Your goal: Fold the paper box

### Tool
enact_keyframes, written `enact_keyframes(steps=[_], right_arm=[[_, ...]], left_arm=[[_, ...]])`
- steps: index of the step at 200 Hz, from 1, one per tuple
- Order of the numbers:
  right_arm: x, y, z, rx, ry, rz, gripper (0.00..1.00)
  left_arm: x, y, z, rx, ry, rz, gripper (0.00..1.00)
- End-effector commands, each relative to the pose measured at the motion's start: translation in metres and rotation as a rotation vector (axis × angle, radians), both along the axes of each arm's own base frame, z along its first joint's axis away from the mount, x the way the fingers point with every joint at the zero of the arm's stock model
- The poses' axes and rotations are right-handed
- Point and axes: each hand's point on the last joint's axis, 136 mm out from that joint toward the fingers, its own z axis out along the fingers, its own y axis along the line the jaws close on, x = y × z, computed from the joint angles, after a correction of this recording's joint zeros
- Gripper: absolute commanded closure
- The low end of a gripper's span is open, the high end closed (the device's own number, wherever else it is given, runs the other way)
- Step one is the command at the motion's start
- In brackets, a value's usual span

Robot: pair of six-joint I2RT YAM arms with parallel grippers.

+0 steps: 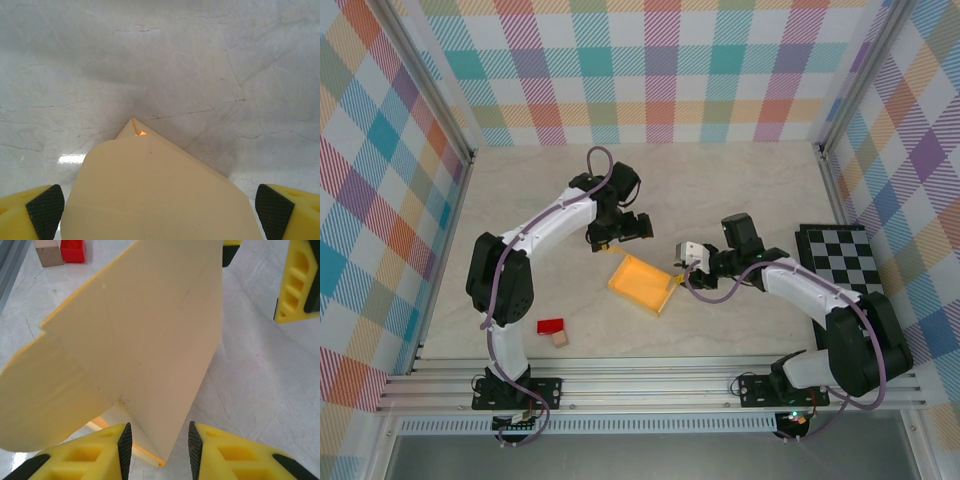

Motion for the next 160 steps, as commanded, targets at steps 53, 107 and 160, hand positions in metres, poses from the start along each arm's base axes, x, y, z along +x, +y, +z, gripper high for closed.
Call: enact_keyframes(steps=[53,107,160], right_arm=[[-0.007,0.006,-0.010,0.000,0.044,-0.001,0.48],[0.010,0.014,-0.006,0.044,0.041,-0.062,0.55],[0.009,0.025,-0.008,0.040,0.041,-0.060,0.58]], left_arm=[[-0.008,0.008,0.004,0.023,-0.010,0.020,0.00],[-0.016,-0.005,0.007,-0.036,0.009,0.020,0.00],[-0.034,-0.030,0.012,-0.113,0.057,0.036,0.00]])
